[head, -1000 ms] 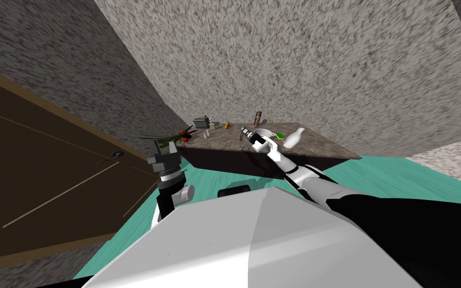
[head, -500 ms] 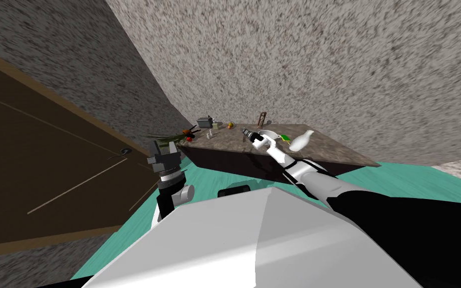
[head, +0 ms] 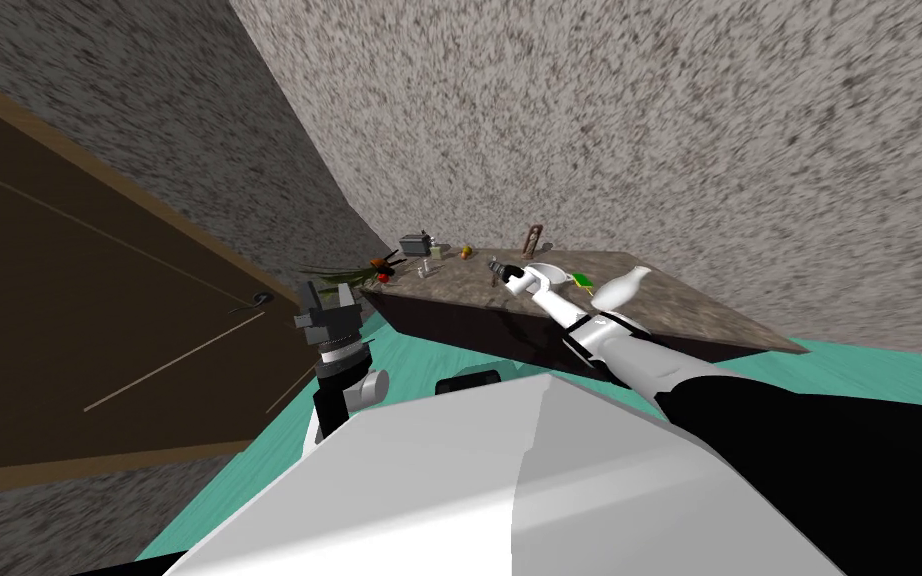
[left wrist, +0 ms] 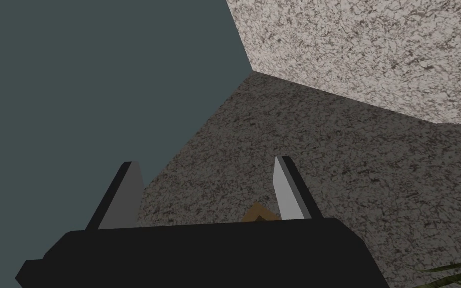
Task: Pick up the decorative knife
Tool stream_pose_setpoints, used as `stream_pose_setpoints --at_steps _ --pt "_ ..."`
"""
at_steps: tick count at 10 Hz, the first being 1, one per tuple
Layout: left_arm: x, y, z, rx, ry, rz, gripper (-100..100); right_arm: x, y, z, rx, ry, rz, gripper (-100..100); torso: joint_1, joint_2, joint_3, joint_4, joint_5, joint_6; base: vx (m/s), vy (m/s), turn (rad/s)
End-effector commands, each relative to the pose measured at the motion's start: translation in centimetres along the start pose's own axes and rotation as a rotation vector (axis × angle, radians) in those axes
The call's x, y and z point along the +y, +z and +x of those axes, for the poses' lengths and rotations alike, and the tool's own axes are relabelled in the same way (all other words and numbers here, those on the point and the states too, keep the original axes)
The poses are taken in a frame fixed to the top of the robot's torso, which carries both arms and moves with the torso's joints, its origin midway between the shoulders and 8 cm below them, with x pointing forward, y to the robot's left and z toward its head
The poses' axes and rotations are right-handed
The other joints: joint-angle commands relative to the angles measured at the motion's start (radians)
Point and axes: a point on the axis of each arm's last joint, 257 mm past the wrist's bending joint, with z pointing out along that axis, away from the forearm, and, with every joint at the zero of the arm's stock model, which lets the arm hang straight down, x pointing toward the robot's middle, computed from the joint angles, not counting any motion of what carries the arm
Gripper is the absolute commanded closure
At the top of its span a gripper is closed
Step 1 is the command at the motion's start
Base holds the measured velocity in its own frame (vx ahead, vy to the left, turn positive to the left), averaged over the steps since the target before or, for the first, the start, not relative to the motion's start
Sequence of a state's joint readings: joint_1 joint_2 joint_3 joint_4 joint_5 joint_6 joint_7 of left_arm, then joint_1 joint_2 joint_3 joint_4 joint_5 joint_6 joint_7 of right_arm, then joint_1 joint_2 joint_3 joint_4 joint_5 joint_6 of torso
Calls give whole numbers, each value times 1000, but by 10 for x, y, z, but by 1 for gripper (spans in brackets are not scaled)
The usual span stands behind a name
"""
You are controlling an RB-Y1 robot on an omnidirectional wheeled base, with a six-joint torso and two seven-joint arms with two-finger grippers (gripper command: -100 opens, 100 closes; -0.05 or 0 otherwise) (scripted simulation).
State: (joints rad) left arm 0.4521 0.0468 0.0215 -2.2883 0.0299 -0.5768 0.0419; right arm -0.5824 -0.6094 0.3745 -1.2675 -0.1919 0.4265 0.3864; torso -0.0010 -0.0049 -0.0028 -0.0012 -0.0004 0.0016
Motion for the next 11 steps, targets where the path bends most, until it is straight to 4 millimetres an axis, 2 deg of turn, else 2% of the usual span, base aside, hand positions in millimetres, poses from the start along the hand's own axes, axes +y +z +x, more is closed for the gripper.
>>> stream_pose_setpoints --at_steps 1,3,5,8,10,11 --pt "0 0 0 0 0 0 0 -22 5 3 22 -47 72 -100 0 0 0 0 0 0 85 5 78" --pt "0 0 0 0 0 0 0 -48 8 6 46 -83 148 -100 0 -1 -1 0 0 0 78 5 83" --pt "0 0 0 0 0 0 0 -82 9 11 75 -115 237 -100 0 -1 0 0 0 0 71 -1 68" --pt "0 0 0 0 0 0 0 -112 7 15 104 -145 317 -100 1 -2 -1 0 0 -1 79 4 68" --pt "0 0 0 0 0 0 0 -148 2 21 153 -199 424 -100 0 -1 -1 0 0 0 95 -5 101" --pt "0 0 0 0 0 0 0 -154 0 22 157 -197 436 -100 0 -3 -2 -1 0 0 97 -11 47"
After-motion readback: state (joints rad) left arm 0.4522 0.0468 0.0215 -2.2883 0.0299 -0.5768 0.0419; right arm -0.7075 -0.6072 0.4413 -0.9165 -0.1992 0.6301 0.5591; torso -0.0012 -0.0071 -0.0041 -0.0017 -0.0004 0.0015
